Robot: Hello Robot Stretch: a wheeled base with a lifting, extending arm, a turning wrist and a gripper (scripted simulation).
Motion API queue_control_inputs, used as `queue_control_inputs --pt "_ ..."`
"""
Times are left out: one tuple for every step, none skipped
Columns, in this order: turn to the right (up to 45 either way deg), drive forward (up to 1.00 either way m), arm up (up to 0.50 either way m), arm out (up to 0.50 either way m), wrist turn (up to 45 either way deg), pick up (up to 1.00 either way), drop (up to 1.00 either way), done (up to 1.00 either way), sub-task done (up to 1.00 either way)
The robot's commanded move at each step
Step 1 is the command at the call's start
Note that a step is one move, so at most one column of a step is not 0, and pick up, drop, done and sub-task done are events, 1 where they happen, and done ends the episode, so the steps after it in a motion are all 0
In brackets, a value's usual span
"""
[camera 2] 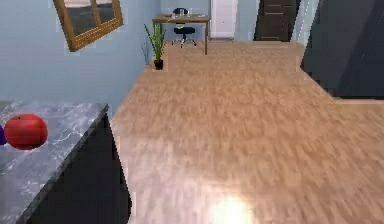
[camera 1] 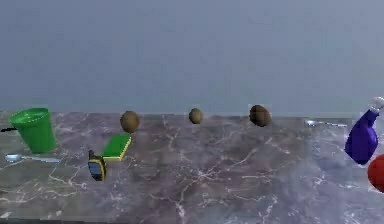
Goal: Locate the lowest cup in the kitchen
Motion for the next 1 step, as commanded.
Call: queue_control_inputs --pt "45.0 0.00 0.00 0.00 0.0 0.00 0.00 0.00 0.00"
